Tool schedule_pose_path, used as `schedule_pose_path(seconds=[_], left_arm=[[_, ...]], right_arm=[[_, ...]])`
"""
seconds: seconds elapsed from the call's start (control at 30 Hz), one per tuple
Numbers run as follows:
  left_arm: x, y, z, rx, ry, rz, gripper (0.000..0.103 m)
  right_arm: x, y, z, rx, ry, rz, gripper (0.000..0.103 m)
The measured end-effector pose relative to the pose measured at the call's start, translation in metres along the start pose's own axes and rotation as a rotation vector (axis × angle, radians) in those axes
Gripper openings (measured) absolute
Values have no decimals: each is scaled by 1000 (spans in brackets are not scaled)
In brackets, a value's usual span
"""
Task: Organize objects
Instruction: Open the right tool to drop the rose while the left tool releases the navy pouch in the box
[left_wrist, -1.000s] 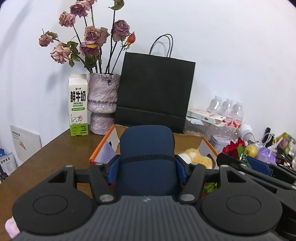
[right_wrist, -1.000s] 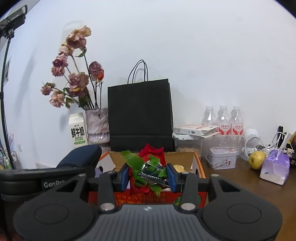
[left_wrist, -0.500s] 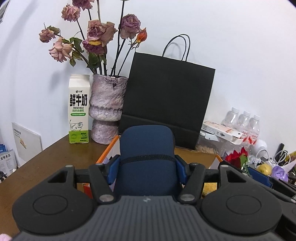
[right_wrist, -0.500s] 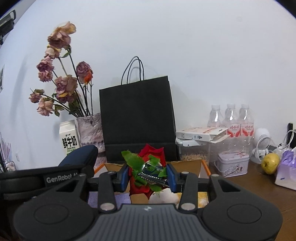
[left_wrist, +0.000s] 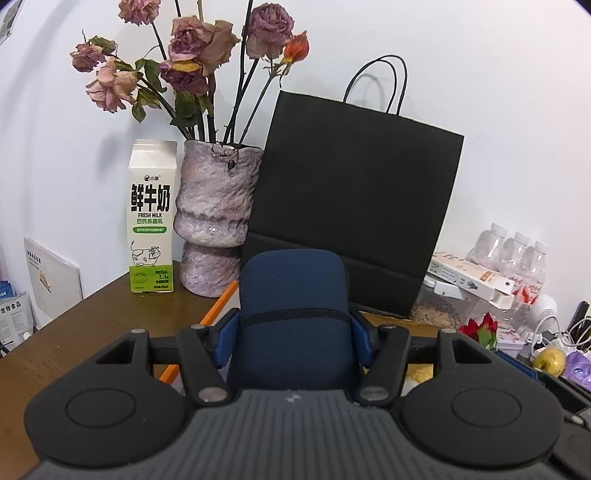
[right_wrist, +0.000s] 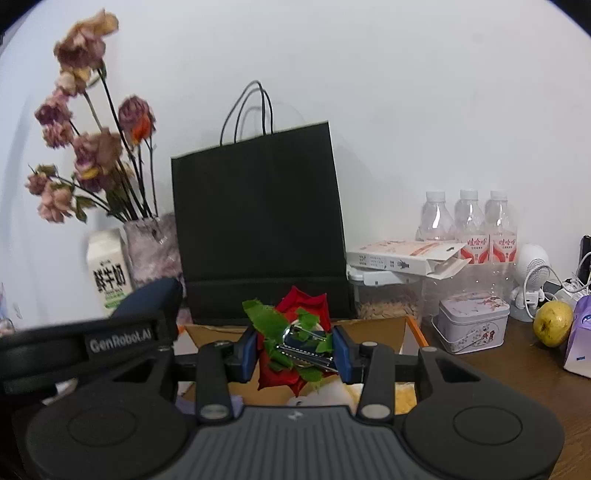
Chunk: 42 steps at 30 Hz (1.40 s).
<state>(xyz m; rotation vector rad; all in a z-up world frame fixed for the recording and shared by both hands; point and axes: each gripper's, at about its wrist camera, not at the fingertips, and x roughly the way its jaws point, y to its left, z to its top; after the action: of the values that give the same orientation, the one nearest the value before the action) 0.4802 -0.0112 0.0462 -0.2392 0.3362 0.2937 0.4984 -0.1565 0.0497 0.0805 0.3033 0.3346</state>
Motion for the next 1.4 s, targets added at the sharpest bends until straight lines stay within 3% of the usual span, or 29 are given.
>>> schedule_pose_path(seconds=[0.37,0.43,0.5,0.53,0.57,1.23,1.4], left_arm=[[19,-11,-7,64,-7,16,63],[21,-10,-7,52,16,10,68],[21,-9,-6,41,13,27,83],[20,-9,-6,41,4,41,102],[18,-9,-6,37,-14,53,103],[9,-8,-4,18,-21,49,103],[-4,-2,-3,-1,-9,15,103]], right_arm=[[26,-2,-10,-53,64,-74,43],[29,-3,-11,-47,81,-106,55],[30,-7,-11,-34,86,-147,96],[30,-9,-11,-24,82,-162,101],[30,-11,-11,-18,80,-169,102],[30,-10,-10,-13,118,-143,103],[17,-7,-8,-25,120,-127,103]])
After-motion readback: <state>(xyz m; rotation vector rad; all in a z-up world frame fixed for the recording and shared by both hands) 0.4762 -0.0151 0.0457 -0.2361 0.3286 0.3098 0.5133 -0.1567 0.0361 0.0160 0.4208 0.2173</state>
